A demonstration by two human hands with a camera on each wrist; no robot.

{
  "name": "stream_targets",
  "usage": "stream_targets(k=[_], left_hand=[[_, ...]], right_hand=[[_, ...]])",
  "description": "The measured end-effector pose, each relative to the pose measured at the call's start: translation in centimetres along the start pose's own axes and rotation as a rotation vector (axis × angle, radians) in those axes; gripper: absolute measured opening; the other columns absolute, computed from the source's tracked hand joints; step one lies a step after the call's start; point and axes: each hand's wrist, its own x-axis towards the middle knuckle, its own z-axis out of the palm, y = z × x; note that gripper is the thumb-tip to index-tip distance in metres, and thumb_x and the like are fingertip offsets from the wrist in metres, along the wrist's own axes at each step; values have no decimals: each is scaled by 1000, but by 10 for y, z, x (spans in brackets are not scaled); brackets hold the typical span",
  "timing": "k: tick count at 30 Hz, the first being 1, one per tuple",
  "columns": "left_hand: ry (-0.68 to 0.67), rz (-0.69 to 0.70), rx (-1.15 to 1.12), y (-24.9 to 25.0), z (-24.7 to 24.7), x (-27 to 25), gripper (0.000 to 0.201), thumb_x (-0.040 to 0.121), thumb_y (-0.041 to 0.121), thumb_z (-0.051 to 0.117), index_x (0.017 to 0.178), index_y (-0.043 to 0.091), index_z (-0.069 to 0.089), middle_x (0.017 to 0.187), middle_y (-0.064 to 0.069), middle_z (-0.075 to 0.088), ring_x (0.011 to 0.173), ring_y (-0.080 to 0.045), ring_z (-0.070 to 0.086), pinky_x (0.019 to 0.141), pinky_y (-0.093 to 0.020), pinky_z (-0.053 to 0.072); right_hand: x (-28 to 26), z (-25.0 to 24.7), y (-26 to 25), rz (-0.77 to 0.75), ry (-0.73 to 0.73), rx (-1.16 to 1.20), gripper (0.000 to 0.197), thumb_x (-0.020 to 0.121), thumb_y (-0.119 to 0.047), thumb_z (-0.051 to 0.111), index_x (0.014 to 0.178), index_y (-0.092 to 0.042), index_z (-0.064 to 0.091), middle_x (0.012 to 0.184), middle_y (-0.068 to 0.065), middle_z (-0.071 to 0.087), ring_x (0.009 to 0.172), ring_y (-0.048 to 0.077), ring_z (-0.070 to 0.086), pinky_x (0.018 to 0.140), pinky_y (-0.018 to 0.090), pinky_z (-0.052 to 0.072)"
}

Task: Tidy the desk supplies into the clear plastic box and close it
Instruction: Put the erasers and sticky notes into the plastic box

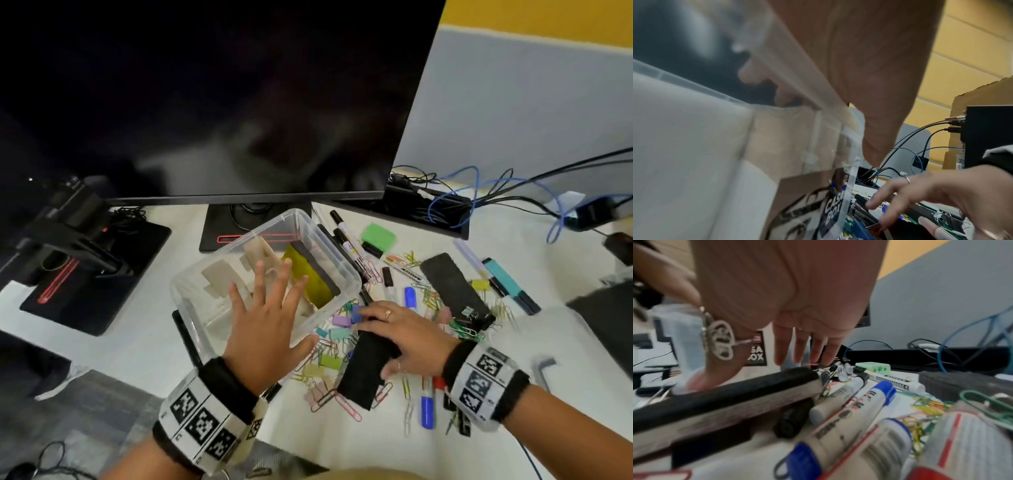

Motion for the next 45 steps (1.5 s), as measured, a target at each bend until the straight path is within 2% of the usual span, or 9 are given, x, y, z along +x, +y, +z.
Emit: stream_targets(k=[6,11,14,18,22,26,30,40,45], left_hand=[[32,90,-84,7,9,7,63,90,51,42,146,30,23,160,-2,11,147,-32,11,114,-61,10],[-32,135,-167,1,16,8,99,65,81,-16,146,35,18,160,2,3,148,-29,-5,114,-54,-9],[4,130,-296,3,10,4,103,62,80,-22,146,36,18,160,3,-4,145,-24,-17,112,-53,-14],[215,234,-475,10,-9,-6,77,80,74,6,138,33,36,155,4,24,146,-16,13,119,-47,14],[137,290,-1078,16,-39,-12,54,79,63,46,128,42,37,120,25,53,109,7,54,91,-16,50],[335,0,-1537,-5,-54,-2,38,91,22,54,125,28,38,111,10,57,102,-11,63,77,-21,58],[583,-215,-1356,-50,-63,1,34,92,15,54,124,15,42,106,5,62,99,-11,61,89,-26,50],[447,-507,-1140,-83,-57,38,35,96,31,45,115,0,48,100,-7,52,98,-22,51,83,-31,36],[307,-473,-1155,-90,-50,53,36,98,30,43,119,1,43,102,-9,54,98,-24,53,81,-31,37]], right_hand=[[10,5,-3,-86,-12,-288,63,85,-10,57,141,-26,31,152,-3,30,144,18,16,119,39,19],[-9,-11,1,27,38,-139,58,72,-30,73,122,-27,46,136,-5,42,129,14,35,109,32,29],[-29,-29,2,143,20,87,62,61,-42,80,112,-32,47,115,-10,53,105,9,51,98,34,45],[-56,-70,-9,135,217,299,56,53,-40,86,98,-37,53,97,-18,58,89,-3,54,83,22,49],[-51,-104,-40,70,459,443,56,55,-42,83,104,-32,57,100,-11,63,91,3,59,79,21,51],[-3,-107,-72,16,514,707,43,82,-40,61,119,-24,49,113,-2,60,103,12,59,86,24,50],[53,-96,-83,189,668,605,26,96,-9,41,113,-7,61,106,15,67,99,26,61,94,40,49],[100,-80,-96,319,9,139,33,97,-11,34,91,7,61,122,25,59,114,36,55,84,37,44],[109,-84,-93,271,-271,106,39,100,-15,29,121,9,51,132,27,50,111,32,51,90,34,39]])
